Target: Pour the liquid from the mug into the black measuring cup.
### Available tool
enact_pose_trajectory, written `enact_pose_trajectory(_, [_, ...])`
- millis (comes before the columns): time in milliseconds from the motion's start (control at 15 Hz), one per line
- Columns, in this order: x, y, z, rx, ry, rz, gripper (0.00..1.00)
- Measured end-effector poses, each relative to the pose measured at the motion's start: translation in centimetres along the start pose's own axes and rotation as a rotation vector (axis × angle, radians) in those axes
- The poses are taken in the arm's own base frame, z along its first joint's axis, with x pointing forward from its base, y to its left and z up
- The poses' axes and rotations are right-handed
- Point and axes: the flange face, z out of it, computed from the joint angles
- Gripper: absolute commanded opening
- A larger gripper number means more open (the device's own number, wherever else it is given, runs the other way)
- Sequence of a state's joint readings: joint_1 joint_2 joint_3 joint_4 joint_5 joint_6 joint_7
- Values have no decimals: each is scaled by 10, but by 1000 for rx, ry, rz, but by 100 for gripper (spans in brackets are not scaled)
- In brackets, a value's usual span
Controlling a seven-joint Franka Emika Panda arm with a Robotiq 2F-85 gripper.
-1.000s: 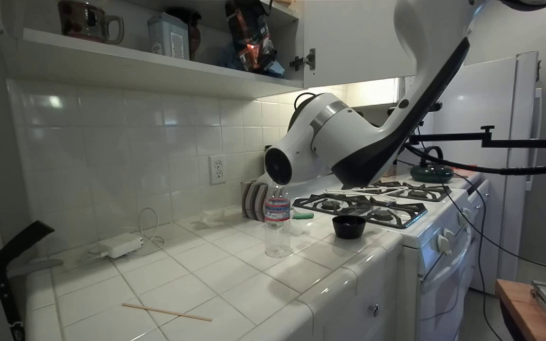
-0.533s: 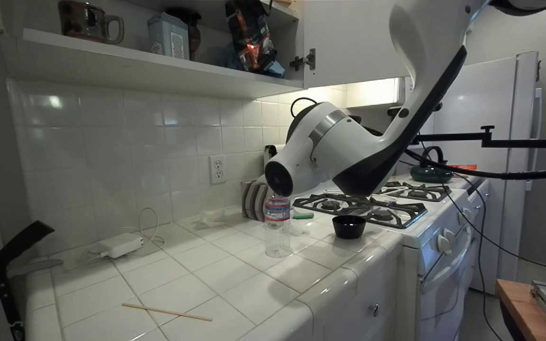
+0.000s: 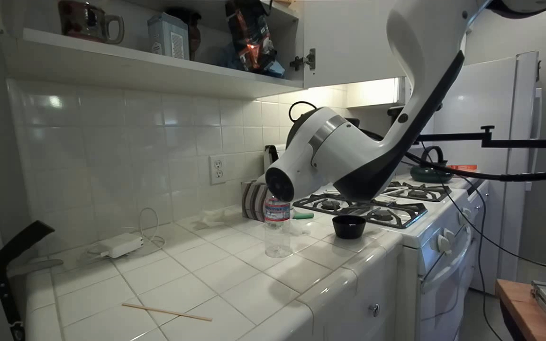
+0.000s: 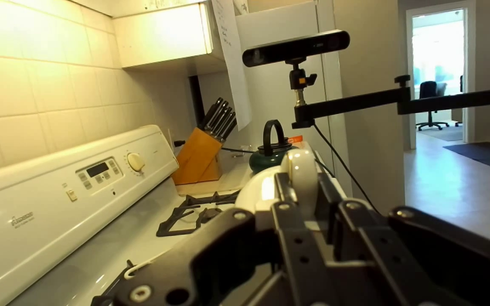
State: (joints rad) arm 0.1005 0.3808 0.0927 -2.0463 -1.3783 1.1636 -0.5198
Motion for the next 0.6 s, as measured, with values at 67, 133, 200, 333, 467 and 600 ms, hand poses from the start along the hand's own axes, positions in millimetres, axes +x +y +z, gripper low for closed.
enact_pose_trajectory(67, [0, 0, 0, -1, -1, 1, 4])
enact_pose_trajectory(133, [-1, 1, 0, -1, 0, 3, 4])
enact_pose_trajectory(200, [-2, 3, 0, 0, 4, 8, 4])
enact_pose_trajectory(333, [-6, 10, 1, 12, 37, 23, 4])
enact_pose_trajectory(467, [-10, 17, 6, 62, 122, 34, 4])
enact_pose_trajectory(600, [-18, 24, 15, 125, 212, 38, 4])
